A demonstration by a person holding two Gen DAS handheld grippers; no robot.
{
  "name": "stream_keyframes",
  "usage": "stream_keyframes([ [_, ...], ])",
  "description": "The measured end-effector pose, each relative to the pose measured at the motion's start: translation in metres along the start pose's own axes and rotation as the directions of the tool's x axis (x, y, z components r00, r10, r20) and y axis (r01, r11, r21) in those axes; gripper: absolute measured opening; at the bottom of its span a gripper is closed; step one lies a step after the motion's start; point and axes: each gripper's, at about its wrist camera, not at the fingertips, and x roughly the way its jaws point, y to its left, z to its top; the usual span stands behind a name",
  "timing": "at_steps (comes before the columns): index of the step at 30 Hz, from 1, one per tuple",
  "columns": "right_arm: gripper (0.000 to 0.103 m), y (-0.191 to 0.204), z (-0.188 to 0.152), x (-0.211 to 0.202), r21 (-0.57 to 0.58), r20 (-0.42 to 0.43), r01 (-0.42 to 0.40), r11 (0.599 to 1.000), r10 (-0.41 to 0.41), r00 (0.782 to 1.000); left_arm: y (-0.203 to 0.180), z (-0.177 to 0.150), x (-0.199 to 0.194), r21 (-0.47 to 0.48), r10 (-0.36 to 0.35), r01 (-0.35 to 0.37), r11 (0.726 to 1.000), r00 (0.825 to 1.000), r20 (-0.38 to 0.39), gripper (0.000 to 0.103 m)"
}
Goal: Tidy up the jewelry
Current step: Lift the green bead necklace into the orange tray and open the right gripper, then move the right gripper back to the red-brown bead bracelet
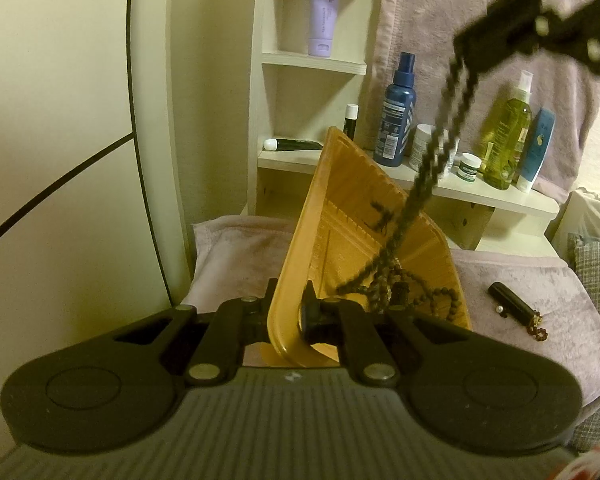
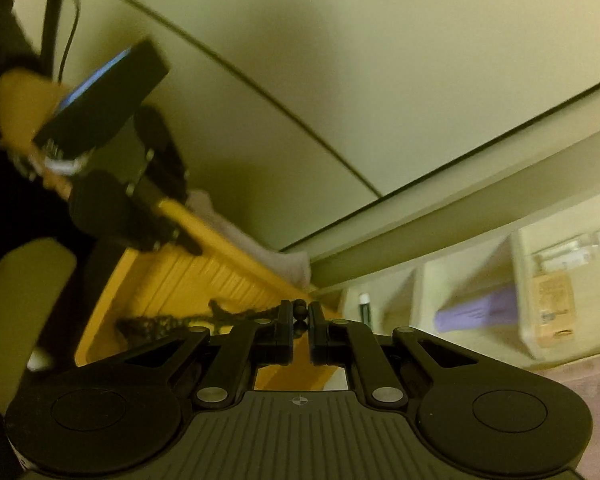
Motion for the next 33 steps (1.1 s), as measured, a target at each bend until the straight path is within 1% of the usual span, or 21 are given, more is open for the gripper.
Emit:
stream_keyframes([
  [6,0.007,0.009,-0.010,0.013,0.000,-0.022,-0.031,1.000,0.031,0.999,0.002,0.000,0.001,-0.004,-0.001,0.001,1.000,1.000,-0.001,0.008],
  [13,0.007,0.012,-0.015,0.009,0.022,-0.012,-0.018,1.000,0.018,1.000,0.002,0.000,0.001,-0.003,0.000,0.000,1.000,1.000,0.000,0.008],
  [16,0.007,0.014,-0.018,0.009,0.024,0.012,0.011,1.000,-0.011,1.000,0.003,0.000,0.001,-0.004,0.000,0.000,1.000,1.000,-0.002,0.008],
  [19,0.007,0.011,-0.020,0.005,0.061,0.034,0.065,0.996,-0.067,0.997,0.003,0.001,0.001,-0.006,0.000,0.000,1.000,1.000,-0.003,0.008],
  [21,0.007,0.008,-0.023,0.000,0.102,0.053,0.087,0.991,-0.093,0.994,0.003,0.001,0.001,-0.007,0.000,0.000,1.000,1.000,-0.004,0.008],
  [24,0.007,0.001,-0.033,-0.015,0.218,0.089,0.123,0.968,-0.145,0.985,0.004,0.000,0.001,-0.008,-0.002,0.002,1.000,1.000,-0.004,0.008],
  [26,0.007,-0.001,-0.046,-0.028,0.323,0.109,0.147,0.935,-0.191,0.976,0.004,0.001,0.001,-0.010,-0.002,0.002,1.000,1.000,-0.003,0.008],
  [27,0.007,0.000,-0.055,-0.033,0.380,0.110,0.163,0.911,-0.219,0.970,0.004,0.000,0.001,-0.009,-0.002,0.002,1.000,1.000,-0.003,0.008],
  [29,0.007,0.006,-0.074,-0.042,0.490,0.090,0.198,0.849,-0.275,0.957,0.004,0.001,0.002,-0.010,-0.002,0.002,1.000,1.000,-0.003,0.008],
  [30,0.007,0.010,-0.085,-0.045,0.548,0.071,0.217,0.808,-0.303,0.950,0.004,0.001,0.002,-0.009,-0.002,0.002,1.000,1.000,-0.003,0.008],
  [31,0.007,0.014,-0.098,-0.049,0.607,0.046,0.236,0.758,-0.330,0.943,0.004,0.001,0.002,-0.010,-0.001,0.001,1.000,1.000,-0.003,0.008],
  [33,0.007,0.027,-0.124,-0.055,0.717,-0.009,0.272,0.641,-0.382,0.924,0.004,0.000,0.002,-0.010,0.001,-0.001,1.000,1.000,-0.001,0.008],
])
